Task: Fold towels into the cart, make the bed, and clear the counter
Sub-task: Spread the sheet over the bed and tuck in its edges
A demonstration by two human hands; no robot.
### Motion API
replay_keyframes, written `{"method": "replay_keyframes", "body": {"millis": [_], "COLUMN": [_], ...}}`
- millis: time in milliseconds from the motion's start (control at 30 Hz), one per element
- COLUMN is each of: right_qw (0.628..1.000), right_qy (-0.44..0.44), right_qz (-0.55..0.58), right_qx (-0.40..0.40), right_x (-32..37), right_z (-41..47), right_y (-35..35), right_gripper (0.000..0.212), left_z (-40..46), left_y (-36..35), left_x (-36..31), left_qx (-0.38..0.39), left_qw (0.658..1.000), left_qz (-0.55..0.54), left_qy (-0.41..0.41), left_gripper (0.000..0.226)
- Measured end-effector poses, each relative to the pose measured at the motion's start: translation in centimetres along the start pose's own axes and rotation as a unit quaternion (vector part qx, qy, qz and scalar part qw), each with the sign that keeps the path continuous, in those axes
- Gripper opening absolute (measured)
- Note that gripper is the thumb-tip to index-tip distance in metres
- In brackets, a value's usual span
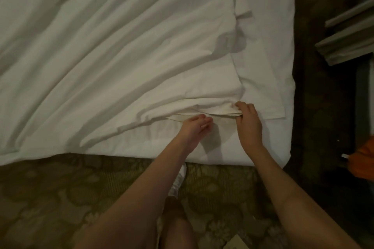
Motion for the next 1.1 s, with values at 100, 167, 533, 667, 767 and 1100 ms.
{"method": "replay_keyframes", "body": {"millis": [100,167,533,667,767,1100], "right_qw": [0.999,0.999,0.995,0.98,0.964,0.946], "right_qy": [0.007,0.017,0.091,0.184,0.247,0.277], "right_qz": [-0.015,-0.013,-0.035,-0.07,-0.094,-0.099], "right_qx": [-0.038,-0.041,0.01,0.005,0.019,0.136], "right_x": [-0.3,-0.4,-4.0,-5.5,-7.4,-14.7], "right_z": [-0.1,-0.8,-1.9,0.2,2.2,6.6], "right_y": [1.3,2.0,2.4,4.7,6.7,6.4], "right_gripper": [0.027,0.023,0.015,0.02,0.021,0.014], "left_z": [1.0,1.5,2.6,2.9,3.6,6.9], "left_y": [-1.8,-2.4,-4.6,-7.3,-10.0,-15.8], "left_x": [0.9,1.4,4.4,6.3,7.9,12.3], "left_qx": [0.0,-0.016,-0.078,-0.105,-0.136,-0.274], "left_qw": [1.0,0.999,0.987,0.978,0.969,0.916], "left_qz": [-0.014,-0.043,-0.138,-0.169,-0.189,-0.251], "left_qy": [0.008,0.013,-0.038,-0.055,-0.08,-0.151], "left_gripper": [0.014,0.009,0.029,0.026,0.026,0.033]}}
Point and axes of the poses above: each hand's wrist, its own z-axis towards the middle knuckle, its own y-axis out of the back of the hand, x = y × z, the point moved 6 cm from there along z, towards the middle knuckle, and after that the axes turned 3 degrees about -z, right-handed, at the moved point
